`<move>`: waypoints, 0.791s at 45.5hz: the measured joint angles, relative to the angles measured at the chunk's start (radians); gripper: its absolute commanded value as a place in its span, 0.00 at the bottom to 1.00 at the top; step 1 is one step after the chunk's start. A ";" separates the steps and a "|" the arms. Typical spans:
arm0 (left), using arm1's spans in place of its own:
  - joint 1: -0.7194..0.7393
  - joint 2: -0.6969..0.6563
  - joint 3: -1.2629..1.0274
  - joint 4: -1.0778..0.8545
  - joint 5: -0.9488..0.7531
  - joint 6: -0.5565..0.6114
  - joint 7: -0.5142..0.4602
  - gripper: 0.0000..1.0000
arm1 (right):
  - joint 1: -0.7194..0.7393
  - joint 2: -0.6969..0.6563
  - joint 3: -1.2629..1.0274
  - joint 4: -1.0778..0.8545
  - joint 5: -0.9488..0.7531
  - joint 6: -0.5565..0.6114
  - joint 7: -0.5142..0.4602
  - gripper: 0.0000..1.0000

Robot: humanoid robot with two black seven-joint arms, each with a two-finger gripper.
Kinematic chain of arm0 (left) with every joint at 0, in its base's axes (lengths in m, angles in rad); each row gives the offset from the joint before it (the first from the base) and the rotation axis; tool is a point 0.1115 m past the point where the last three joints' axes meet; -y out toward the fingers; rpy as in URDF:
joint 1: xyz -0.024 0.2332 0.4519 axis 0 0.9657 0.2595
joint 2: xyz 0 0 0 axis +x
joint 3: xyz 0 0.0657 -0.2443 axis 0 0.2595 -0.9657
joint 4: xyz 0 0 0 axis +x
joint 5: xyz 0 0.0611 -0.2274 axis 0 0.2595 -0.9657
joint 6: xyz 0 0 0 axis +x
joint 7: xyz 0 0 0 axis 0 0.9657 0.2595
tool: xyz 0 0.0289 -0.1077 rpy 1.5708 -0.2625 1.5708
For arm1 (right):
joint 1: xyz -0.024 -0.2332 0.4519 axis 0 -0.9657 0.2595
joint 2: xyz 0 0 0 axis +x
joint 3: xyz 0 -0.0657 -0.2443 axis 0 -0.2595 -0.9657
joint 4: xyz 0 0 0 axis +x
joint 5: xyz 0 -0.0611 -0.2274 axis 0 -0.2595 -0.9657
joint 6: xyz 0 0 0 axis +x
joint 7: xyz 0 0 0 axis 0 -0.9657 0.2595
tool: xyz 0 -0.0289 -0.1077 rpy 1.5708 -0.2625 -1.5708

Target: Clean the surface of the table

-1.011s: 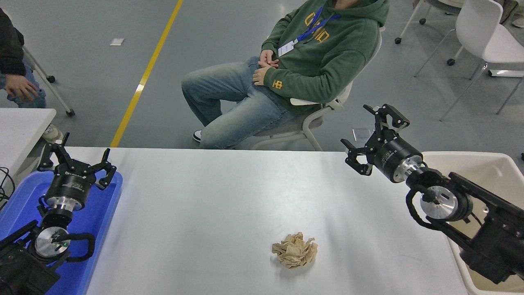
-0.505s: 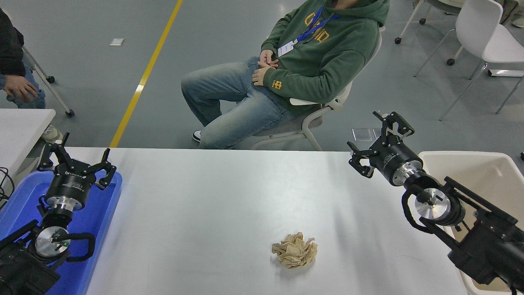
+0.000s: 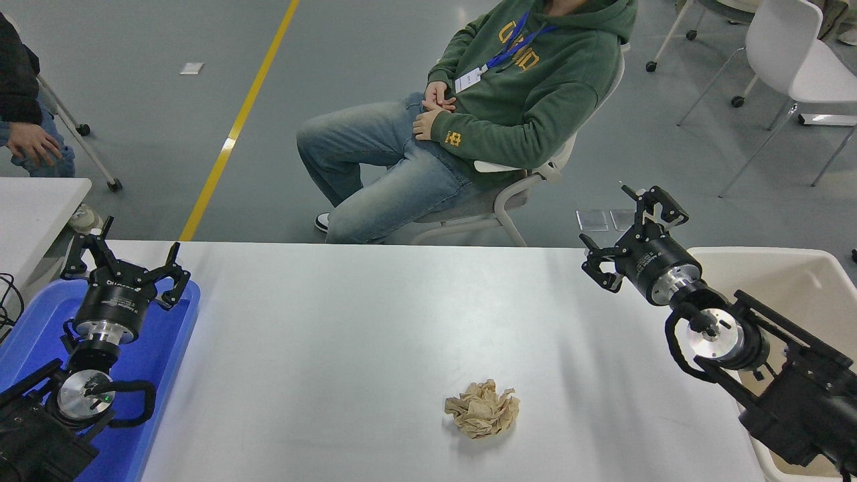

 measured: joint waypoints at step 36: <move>0.000 0.000 0.000 0.000 0.000 0.000 0.000 1.00 | -0.011 -0.027 0.013 -0.003 0.000 0.005 0.000 1.00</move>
